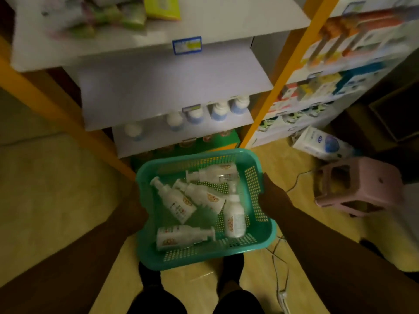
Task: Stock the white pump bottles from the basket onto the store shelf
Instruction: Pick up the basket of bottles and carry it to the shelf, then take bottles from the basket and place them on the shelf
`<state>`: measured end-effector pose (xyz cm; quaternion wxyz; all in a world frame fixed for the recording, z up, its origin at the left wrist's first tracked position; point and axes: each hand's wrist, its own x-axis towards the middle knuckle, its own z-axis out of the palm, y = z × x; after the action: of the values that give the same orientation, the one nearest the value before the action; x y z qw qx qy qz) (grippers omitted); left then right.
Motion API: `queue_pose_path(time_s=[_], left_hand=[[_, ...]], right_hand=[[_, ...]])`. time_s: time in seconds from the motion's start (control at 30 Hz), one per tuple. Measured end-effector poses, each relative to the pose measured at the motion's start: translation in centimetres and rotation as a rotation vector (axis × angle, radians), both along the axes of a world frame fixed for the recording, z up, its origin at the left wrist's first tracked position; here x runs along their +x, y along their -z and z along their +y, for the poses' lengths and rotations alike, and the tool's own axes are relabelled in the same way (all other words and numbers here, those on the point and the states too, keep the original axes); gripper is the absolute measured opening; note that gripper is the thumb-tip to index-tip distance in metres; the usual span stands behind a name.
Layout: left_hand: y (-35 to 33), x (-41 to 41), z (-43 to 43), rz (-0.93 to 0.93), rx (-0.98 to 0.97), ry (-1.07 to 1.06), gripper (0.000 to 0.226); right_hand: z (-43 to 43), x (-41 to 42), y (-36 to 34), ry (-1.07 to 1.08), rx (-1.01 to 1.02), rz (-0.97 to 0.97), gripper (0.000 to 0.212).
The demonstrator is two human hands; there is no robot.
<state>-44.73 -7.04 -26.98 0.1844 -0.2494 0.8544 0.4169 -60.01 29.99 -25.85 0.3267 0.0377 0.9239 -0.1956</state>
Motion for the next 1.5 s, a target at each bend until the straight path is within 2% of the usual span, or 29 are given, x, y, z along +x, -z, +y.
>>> queue_pose_path(time_s=[0.17, 0.47, 0.57, 0.67, 0.77, 1.1, 1.33, 1.5], left_hand=[[1.7, 1.3, 2.8, -0.124, -0.047, -0.147, 0.076], [10.3, 2.3, -0.4, -0.196, -0.011, -0.217, 0.082], [16.1, 1.6, -1.7, -0.215, -0.004, -0.232, 0.082], [23.5, 1.1, -2.6, -0.203, -0.060, -0.265, 0.084], [30.6, -0.9, -3.0, -0.225, -0.101, -0.339, 0.085], [48.3, -7.1, -2.6, -0.289, -0.062, -0.349, 0.086], [56.1, -9.0, -3.0, -0.265, -0.017, -0.370, 0.086], [57.8, -9.8, -4.0, -0.206, 0.017, -0.370, 0.083]], right_hand=[[0.1, -1.8, 2.9, -0.040, -0.055, -0.002, 0.068], [-3.0, -1.7, 11.2, -0.019, -0.045, -0.052, 0.068], [-4.3, -2.2, 16.9, -0.007, -0.021, -0.043, 0.056], [-5.4, -4.1, 25.0, -0.063, -0.022, -0.036, 0.068], [-6.0, -6.1, 32.9, -0.034, -0.033, -0.062, 0.068], [-6.8, -11.8, 51.5, 0.072, -0.123, -0.051, 0.074], [-9.0, -17.7, 57.0, 0.064, -0.156, -0.178, 0.082], [-9.3, -18.0, 58.8, 0.115, -0.198, -0.202, 0.087]])
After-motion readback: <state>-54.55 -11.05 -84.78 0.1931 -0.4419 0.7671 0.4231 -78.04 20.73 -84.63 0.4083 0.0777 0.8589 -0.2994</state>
